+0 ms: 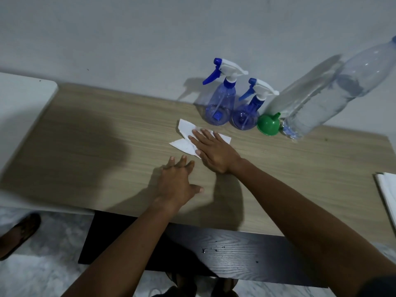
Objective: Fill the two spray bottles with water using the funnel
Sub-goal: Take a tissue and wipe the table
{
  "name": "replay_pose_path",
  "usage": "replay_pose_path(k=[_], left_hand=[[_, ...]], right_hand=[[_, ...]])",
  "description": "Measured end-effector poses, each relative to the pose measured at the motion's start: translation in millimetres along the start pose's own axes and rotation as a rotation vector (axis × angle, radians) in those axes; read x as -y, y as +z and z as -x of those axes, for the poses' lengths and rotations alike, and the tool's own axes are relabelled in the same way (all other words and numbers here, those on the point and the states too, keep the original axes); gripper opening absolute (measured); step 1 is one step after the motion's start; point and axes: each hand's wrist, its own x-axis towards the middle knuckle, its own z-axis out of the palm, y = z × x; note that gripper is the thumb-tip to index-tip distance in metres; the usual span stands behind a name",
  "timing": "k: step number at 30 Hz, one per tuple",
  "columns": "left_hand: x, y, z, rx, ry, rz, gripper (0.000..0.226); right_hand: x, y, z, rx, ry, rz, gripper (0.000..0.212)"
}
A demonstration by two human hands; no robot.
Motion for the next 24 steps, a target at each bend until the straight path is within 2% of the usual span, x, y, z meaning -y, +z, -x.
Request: replay_pose_path(k=[4, 9, 13, 16, 21, 24], left_hand=[[-3.4, -1.6, 0.0, 0.014, -0.023, 0.001, 0.094], [-9.7, -6.4, 0.7, 0.052, -0.056, 0.012, 0.095], [-13.8, -7.4, 2.5, 0.073, -0.085, 0.014, 0.094], [-18.1, -4.0, 5.6, 0.058, -0.111, 0.021, 0.092], [-34.3, 5.6, 15.6, 0.013, -0.170, 0.038, 0.089], [-56.5, 14.6, 24.9, -0.002, -0.095, 0.021, 0.084]], right_hand=[[-21.7, -5.2, 15.0, 0.008, -0.003, 0.015, 0.057], [-42.2, -12.4, 39.4, -0.056, 0.196, -0.059, 0.064], [-45.7, -6.1, 57.2, -0.178, 0.373, -0.106, 0.060], [-38.0, -1.7, 60.8, -0.197, 0.476, -0.133, 0.056], [-23.9, -0.7, 91.3, -0.188, 0.387, -0.182, 0.053], [-25.4, -5.6, 123.3, -0.238, 0.308, -0.159, 0.044]])
